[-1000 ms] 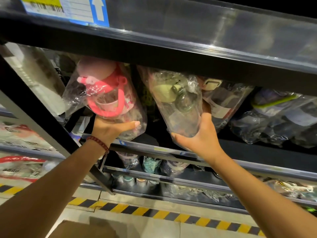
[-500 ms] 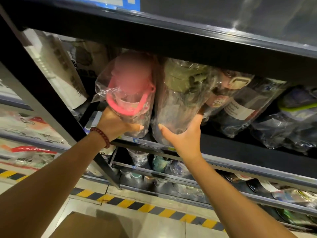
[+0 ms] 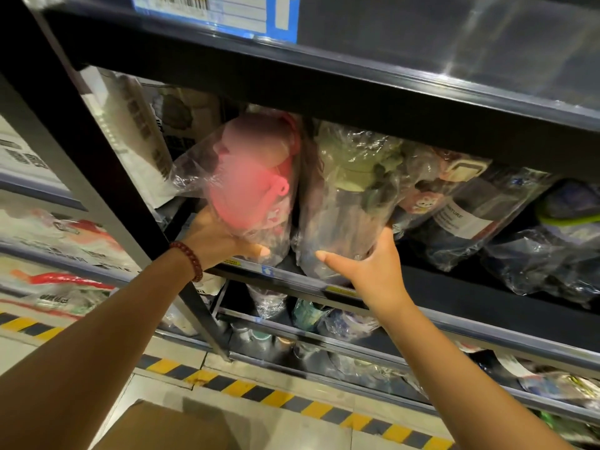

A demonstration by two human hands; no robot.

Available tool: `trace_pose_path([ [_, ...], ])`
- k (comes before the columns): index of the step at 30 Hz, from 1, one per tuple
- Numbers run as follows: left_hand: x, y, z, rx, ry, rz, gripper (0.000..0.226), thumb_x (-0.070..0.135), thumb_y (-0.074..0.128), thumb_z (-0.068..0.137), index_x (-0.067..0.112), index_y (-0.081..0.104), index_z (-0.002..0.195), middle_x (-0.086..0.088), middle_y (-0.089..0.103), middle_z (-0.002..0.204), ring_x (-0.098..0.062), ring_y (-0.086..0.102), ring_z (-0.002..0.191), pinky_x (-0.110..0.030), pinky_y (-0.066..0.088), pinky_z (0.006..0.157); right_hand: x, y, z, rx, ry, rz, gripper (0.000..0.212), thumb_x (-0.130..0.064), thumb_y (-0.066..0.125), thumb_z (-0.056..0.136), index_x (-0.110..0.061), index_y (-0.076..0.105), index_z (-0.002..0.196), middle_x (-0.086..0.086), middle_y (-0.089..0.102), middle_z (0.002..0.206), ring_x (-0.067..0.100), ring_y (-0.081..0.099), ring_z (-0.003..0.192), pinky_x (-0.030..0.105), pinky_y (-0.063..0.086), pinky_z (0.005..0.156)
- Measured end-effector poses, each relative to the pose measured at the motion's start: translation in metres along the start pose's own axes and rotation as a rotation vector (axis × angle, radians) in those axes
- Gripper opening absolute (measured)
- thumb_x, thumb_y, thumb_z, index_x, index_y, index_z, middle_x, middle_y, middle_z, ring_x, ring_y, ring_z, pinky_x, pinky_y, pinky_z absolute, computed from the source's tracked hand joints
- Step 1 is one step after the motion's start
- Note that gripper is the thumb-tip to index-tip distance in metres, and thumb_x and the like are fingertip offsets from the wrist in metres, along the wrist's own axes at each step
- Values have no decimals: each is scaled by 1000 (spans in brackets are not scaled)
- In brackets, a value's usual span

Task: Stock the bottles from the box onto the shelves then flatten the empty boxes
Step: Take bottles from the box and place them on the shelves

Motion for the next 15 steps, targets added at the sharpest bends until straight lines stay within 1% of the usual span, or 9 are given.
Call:
trace_pose_path([
  [1, 0, -1, -1, -6, 15, -1, 94, 6, 82, 67, 29, 33, 143, -20, 40, 61, -35, 39, 52, -58, 47, 80, 0, -1, 0, 1, 6, 5, 55, -14, 84, 68, -36, 38, 88, -19, 50, 96, -9, 51, 86, -2, 40, 64],
  [2, -1, -1, -1, -3, 29, -6, 92, 6, 82, 66, 27, 35, 142, -7, 45, 53, -24, 43, 47, -52, 50, 78, 0, -1, -1, 3, 8, 10, 54, -14, 84, 68, -36, 39, 88, -18, 51, 96, -8, 51, 86, -2, 40, 63],
  [4, -6, -3, -2, 9, 36, -42, 86, 6, 84, 61, 20, 44, 136, 17, 53, 50, 2, 53, 46, -29, 52, 75, 0, -2, -2, 0, 6, 9, 52, -15, 83, 69, -36, 40, 89, -18, 52, 97, -7, 52, 88, -1, 41, 64],
  [5, -7, -3, -3, 14, 28, -54, 84, 8, 86, 60, 21, 47, 133, 21, 54, 53, 8, 53, 48, -24, 51, 77, 0, -2, -3, -2, 6, 6, 51, -16, 83, 70, -37, 40, 90, -18, 53, 98, -6, 53, 89, 0, 42, 66],
  [6, -7, -2, -4, 20, 14, -59, 84, 14, 88, 57, 25, 50, 131, 20, 56, 61, 9, 54, 54, -25, 51, 83, 0, -2, -3, -2, 7, 3, 51, -17, 83, 70, -37, 41, 91, -18, 54, 99, -5, 54, 91, 4, 43, 69],
  [8, -8, -2, -6, 38, 6, -63, 86, 31, 90, 46, 33, 55, 124, 15, 67, 89, 4, 63, 82, -31, 49, 95, 0, -4, -2, -2, 18, -1, 50, -18, 83, 70, -37, 42, 92, -17, 55, 102, 0, 55, 96, 11, 44, 74],
  [10, -7, -3, -6, 38, 38, -91, 89, 41, 88, 37, 34, 57, 121, 12, 66, 113, -2, 62, 104, -30, 47, 98, -1, -5, -2, -14, 35, -4, 49, -19, 83, 69, -36, 43, 92, -17, 55, 102, 3, 55, 96, 14, 43, 77],
  [13, -1, -3, -8, -9, 69, -103, 92, 49, 85, 39, 33, 54, 125, 12, 60, 124, 4, 56, 111, -17, 41, 97, -4, -8, 2, -46, 66, 3, 48, -18, 83, 69, -35, 44, 91, -18, 55, 99, 2, 55, 93, 14, 43, 76],
  [15, 1, -3, -10, -5, 78, -83, 89, 48, 84, 40, 35, 53, 123, 12, 59, 123, 4, 55, 111, -16, 40, 95, -5, -10, 4, -70, 79, 20, 45, -15, 83, 69, -33, 47, 89, -16, 58, 97, 2, 57, 91, 13, 45, 73],
])
Point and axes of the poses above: each hand's wrist, its own z-axis towards the middle knuckle, its own y-axis out of the palm, x = y × z, the point moved 1 cm from there along z, towards the middle knuckle
